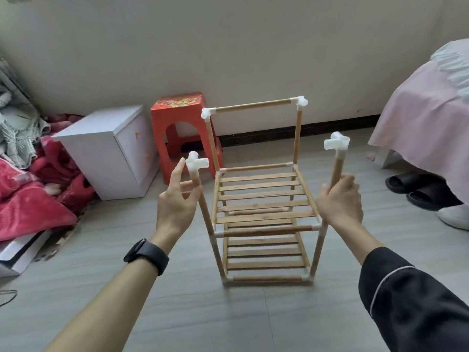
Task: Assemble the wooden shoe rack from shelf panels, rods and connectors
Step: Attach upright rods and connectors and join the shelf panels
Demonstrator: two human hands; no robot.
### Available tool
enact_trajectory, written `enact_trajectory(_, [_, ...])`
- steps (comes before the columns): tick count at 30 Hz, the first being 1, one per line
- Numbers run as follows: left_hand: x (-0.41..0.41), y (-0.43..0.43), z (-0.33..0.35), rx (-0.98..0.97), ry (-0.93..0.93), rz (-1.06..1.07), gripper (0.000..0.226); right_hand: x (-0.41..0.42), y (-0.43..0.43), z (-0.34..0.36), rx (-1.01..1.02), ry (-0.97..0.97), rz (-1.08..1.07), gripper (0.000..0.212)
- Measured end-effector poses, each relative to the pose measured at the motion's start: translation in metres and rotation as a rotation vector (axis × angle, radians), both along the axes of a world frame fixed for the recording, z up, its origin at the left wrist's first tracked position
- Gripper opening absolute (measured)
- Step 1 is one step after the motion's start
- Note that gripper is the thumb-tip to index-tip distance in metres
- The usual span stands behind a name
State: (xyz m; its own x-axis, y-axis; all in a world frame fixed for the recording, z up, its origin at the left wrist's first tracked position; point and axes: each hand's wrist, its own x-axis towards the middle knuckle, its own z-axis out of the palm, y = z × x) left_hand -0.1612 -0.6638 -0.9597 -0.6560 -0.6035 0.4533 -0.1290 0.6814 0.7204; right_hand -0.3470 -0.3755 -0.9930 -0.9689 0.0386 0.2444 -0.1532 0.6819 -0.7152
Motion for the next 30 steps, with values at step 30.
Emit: enact_trajectory(30, [0.236,-0.060,-0.328,0.265,-1.030,0.095,0.024,0.230,-0.172,-0.256,0.929,-0.702,1.010,0.082])
